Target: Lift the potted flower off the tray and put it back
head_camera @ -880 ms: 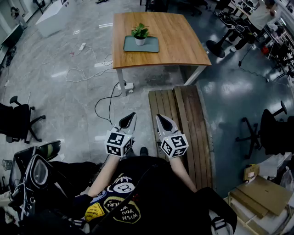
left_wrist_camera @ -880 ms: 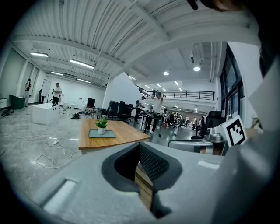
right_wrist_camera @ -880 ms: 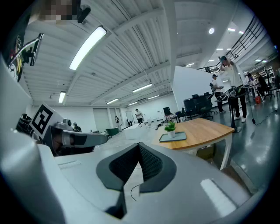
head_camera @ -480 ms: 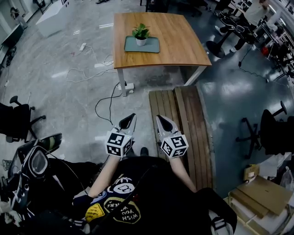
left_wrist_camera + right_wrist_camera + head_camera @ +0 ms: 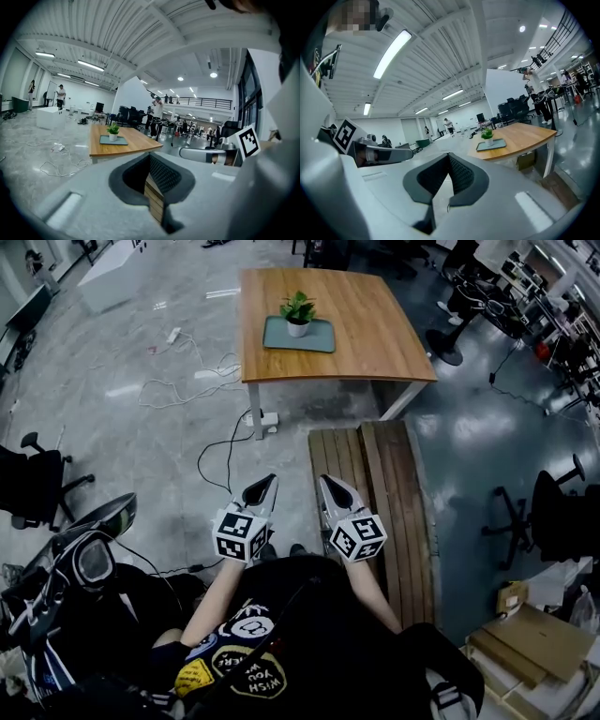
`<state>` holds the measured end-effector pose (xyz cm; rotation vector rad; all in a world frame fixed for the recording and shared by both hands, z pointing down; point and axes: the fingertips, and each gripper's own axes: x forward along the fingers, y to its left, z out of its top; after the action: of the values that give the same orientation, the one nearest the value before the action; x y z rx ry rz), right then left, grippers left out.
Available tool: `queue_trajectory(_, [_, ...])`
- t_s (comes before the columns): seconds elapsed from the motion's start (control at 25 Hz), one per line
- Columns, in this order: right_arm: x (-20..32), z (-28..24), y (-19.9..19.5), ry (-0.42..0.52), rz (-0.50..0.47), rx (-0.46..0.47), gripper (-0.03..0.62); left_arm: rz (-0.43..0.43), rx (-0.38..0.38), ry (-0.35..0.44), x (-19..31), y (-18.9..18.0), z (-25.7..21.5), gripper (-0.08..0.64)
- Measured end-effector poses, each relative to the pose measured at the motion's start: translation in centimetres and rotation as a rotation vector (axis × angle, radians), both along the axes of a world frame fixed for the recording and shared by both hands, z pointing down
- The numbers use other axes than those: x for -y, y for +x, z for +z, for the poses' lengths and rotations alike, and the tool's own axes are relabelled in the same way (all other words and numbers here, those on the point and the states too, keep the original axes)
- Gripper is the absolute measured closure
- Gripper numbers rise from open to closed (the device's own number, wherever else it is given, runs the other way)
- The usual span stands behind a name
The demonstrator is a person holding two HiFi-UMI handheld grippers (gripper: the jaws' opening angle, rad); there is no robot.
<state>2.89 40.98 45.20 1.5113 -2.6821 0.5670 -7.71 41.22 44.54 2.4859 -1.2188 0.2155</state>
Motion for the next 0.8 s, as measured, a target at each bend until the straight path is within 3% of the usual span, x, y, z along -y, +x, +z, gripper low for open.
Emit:
queue_trajectory(0.2, [0.0,1.3,-0.8,-0.033,0.021,-0.007,0.591,-0.010,-0.028,-0.025,0.7,-1.8,1.3,0.563])
queue_trajectory(0.44, [2.4,3.5,-0.1,-0.097,0.020,0.006,0.591,0.012,-0.017,-0.065,3.0,-0.4,3.1,0.563])
queue_trajectory(0.68, [11.0,3.5,2.7,-0.086,0.010,-0.003,0.591,-0.054,-0.023,-0.046,12.2,1.2,4.1,0.563])
queue_trajectory(0.8, [16.0,3.0,5.7,-0.064,0.027,0.005,0.591,-0.043,-0.017,-0.023,18.0,3.6,4.1,0.563])
